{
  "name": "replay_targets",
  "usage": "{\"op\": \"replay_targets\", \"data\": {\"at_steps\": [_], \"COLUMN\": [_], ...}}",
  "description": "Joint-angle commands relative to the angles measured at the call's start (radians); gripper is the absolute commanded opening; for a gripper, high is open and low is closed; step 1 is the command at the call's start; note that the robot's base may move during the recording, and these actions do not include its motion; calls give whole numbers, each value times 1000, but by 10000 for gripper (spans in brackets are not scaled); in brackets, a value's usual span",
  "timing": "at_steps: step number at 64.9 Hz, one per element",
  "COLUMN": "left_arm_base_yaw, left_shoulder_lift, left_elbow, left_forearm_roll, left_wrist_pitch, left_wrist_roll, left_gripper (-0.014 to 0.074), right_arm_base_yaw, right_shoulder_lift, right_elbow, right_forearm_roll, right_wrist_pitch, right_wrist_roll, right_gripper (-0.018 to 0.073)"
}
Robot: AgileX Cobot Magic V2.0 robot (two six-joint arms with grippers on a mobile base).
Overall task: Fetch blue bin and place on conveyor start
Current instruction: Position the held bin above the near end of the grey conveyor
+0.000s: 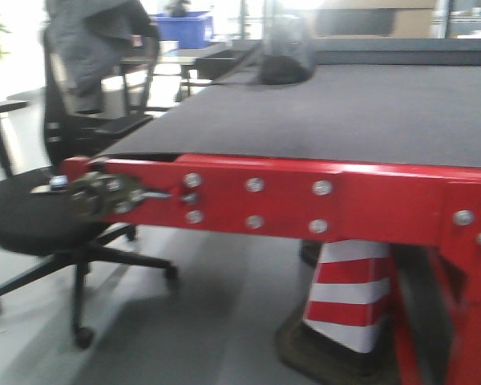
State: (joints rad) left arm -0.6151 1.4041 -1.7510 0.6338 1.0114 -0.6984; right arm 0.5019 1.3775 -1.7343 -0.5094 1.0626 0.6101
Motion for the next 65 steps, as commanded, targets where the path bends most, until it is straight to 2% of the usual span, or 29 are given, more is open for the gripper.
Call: {"op": "replay_targets", "data": {"at_steps": [1, 65], "left_arm_base_yaw": [-8, -8], "left_shoulder_lift": [-10, -10], "left_elbow": [-14, -14], "left_forearm_roll": [34, 34], "left_wrist_pitch": [-42, -42], "left_wrist_roll": [-1, -1], "left_gripper": [-111, -111], "right_arm_base_yaw": [1, 1], "right_shoulder_lift": [-11, -11], "right_elbow": [-11, -11], "right_forearm_roll": [-23, -23], "right_wrist_pitch": [-22, -22], "right_wrist_roll": [-10, -10], "right_gripper": [-165, -165]}}
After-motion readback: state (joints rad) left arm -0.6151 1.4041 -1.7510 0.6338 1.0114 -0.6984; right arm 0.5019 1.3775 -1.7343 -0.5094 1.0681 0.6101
